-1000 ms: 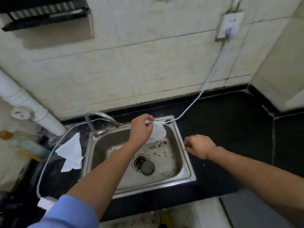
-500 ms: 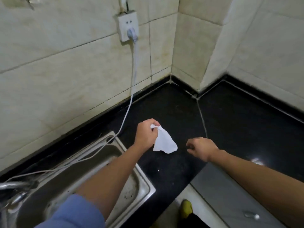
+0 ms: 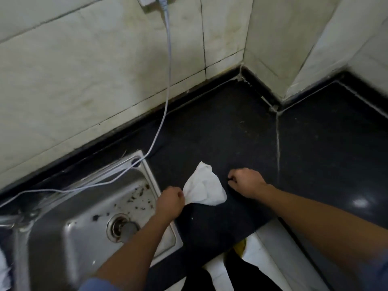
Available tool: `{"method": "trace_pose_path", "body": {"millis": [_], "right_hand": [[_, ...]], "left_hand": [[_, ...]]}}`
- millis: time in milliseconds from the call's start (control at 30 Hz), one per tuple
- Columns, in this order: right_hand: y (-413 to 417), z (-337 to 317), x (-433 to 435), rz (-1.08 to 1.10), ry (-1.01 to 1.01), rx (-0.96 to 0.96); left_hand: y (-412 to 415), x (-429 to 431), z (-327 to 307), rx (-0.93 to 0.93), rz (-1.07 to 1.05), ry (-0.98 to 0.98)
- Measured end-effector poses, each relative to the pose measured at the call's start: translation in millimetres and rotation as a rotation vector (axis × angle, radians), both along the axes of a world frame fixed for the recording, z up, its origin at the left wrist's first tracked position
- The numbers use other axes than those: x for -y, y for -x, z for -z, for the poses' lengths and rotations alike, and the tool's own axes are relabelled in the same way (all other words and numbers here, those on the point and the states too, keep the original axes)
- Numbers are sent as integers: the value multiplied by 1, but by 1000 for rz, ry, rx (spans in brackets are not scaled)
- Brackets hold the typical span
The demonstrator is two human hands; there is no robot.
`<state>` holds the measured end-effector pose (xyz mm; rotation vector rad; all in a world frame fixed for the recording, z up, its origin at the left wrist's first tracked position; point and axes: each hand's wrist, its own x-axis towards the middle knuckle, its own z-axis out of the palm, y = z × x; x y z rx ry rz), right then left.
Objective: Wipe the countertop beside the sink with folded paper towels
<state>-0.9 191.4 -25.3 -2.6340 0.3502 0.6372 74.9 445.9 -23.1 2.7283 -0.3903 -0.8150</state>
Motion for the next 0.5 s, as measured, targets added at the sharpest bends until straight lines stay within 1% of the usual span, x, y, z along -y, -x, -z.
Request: {"method": "trace_pose_path", "body": {"millis": [67,133,167,267,367,433,500], "right_hand": [[-14,6,-7,37,-21,33],[-21,10,-18,55,-29,60],[-24,14,-23,51,-31,61],[-23,23,-39,14,0,21],[-10,28,-45,60,-57,-31],[-3,26,-33,140,-114,-41],[1,20,-12,217,-137,-19]], "left_hand": [[-4,0,1,67,-79,-6],[-10,6,-2,129,-147,31],[-14,11,-1,135,-159,39],[-25,27,5,72,-91,17],[-28,43,12,59,20,-60],[-29,50,11,87,-6,-46],[-29,53,8,93,-100,50]]}}
